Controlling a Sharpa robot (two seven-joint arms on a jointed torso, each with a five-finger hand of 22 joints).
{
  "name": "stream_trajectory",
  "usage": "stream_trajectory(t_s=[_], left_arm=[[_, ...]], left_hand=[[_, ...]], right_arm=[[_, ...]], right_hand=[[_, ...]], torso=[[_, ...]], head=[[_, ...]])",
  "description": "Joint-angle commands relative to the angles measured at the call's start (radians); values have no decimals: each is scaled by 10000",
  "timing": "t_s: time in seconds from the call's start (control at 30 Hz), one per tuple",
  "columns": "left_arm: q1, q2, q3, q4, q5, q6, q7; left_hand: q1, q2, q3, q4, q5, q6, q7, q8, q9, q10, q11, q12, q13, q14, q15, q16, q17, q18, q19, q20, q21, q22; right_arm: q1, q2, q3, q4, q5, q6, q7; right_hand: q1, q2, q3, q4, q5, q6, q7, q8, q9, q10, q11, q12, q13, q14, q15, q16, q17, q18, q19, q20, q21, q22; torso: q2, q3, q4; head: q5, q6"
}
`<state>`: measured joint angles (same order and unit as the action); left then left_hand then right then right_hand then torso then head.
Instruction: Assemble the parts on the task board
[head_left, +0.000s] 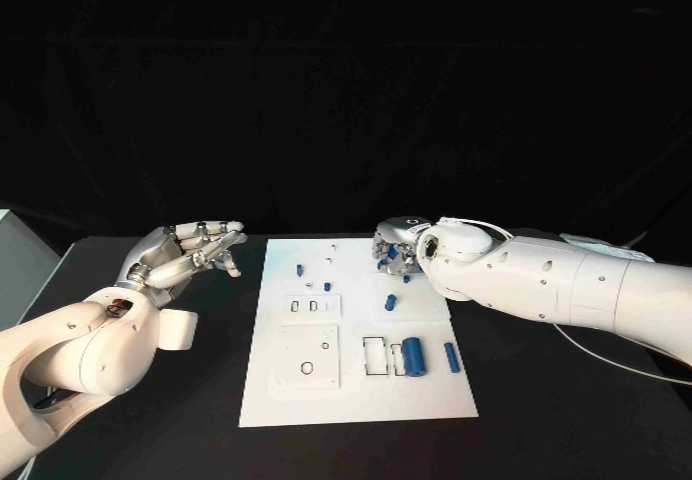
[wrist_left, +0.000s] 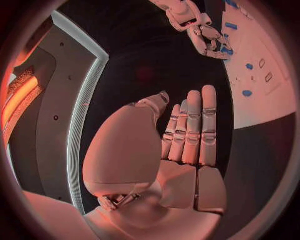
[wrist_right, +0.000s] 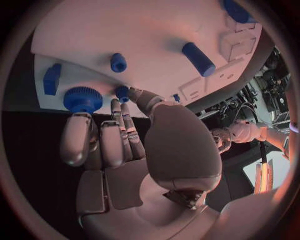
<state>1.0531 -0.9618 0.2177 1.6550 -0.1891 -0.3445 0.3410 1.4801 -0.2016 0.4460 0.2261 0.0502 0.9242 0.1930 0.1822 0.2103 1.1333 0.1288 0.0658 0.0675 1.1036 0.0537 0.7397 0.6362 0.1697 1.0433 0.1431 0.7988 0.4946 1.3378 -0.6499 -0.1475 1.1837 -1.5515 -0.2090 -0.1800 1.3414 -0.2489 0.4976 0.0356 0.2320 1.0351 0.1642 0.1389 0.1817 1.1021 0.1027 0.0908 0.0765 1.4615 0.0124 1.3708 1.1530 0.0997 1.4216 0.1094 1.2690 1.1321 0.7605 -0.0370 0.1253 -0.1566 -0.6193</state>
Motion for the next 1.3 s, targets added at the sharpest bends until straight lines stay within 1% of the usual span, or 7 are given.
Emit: stream_trajectory(t_s=[0.03, 0.27, 0.5, 0.83, 1.03, 1.2, 1.3], left_arm=[[2, 1, 11, 12, -52, 168, 57], [2, -3, 12, -19, -53, 170, 54], [1, -2, 12, -50, -53, 180, 44], [-5, -6, 12, -95, -53, 177, 36], [-7, 3, 12, -124, -52, 171, 35], [-7, 5, 12, -142, -52, 162, 37], [-7, 7, 12, -139, -52, 162, 39]], left_hand=[[-112, 13, 65, -8, -2, 57, -7, -56, -6, 9, -5, -22, 6, -59, -6, 35, 9, 121, -82, -1, 62, 10], [-107, 23, 84, -15, -3, 59, -7, -56, -5, 7, -3, -20, 7, -64, -6, 50, 16, 121, -96, 0, 90, 30], [-93, 32, 114, -33, -3, 62, -7, -56, -3, 3, -4, -19, 7, -73, -7, 71, 25, 122, -119, 1, 132, 60], [-85, 33, 129, -44, -4, 62, -8, -56, -3, 2, -3, -19, 7, -77, -7, 81, 30, 123, -129, 1, 153, 74], [-72, 38, 154, -62, -3, 63, -8, -57, -1, -1, -3, -19, 6, -83, -8, 97, 37, 124, -147, 1, 187, 98], [-72, 38, 154, -62, -3, 63, -8, -57, -1, -1, -3, -19, 6, -83, -8, 97, 37, 124, -147, 1, 187, 98], [-66, 40, 168, -72, -3, 64, -10, -56, 0, -2, -4, -18, 6, -87, -9, 106, 40, 125, -157, 1, 206, 111]], right_arm=[[-22, 17, -6, -2, -96, 194, 12], [-25, 17, -6, -11, -83, 143, -7], [-26, -4, -6, 14, -208, -134, -69], [-26, -45, -1, 199, -375, -1198, -107], [-9, -19, 53, 387, -464, -1954, -216], [14, 133, 93, 395, -529, -2261, -289], [23, 290, 111, 346, -583, -2436, -332]], right_hand=[[23, 75, 75, 60, 34, 116, -5, 65, 30, 148, -17, 60, 18, 420, 0, 62, 23, -180, 98, 1, 95, 79], [102, 263, 550, 119, -117, 404, -107, 259, 211, 481, -112, 193, 27, 399, -72, 164, 29, -238, 187, -48, 369, 471], [216, 336, 923, 21, -150, 543, -162, 400, 398, 766, -192, 242, 58, 392, -135, 229, 30, -279, 245, -108, 555, 741], [344, 325, 1227, -185, -178, 567, -168, 488, 568, 976, -228, 239, 103, 377, -168, 261, -14, -334, 326, -145, 780, 1067], [373, 330, 1323, -252, -180, 568, -168, 512, 623, 1050, -240, 245, 125, 377, -179, 279, -6, -339, 331, -155, 813, 1114], [384, 335, 1374, -290, -182, 588, -170, 537, 661, 1097, -248, 248, 139, 378, -185, 291, -3, -349, 344, -160, 853, 1173], [385, 337, 1389, -301, -182, 592, -170, 544, 674, 1114, -250, 251, 144, 380, -187, 299, 8, -352, 349, -162, 866, 1191]], torso=[[36, -11, 16], [76, -8, 12], [100, -12, 30], [135, -18, 39], [128, -31, 37], [150, -39, 51], [165, -41, 81]], head=[[-2, 1], [-7, 20], [-9, 34], [-3, 110], [7, 153], [10, 201], [10, 215]])
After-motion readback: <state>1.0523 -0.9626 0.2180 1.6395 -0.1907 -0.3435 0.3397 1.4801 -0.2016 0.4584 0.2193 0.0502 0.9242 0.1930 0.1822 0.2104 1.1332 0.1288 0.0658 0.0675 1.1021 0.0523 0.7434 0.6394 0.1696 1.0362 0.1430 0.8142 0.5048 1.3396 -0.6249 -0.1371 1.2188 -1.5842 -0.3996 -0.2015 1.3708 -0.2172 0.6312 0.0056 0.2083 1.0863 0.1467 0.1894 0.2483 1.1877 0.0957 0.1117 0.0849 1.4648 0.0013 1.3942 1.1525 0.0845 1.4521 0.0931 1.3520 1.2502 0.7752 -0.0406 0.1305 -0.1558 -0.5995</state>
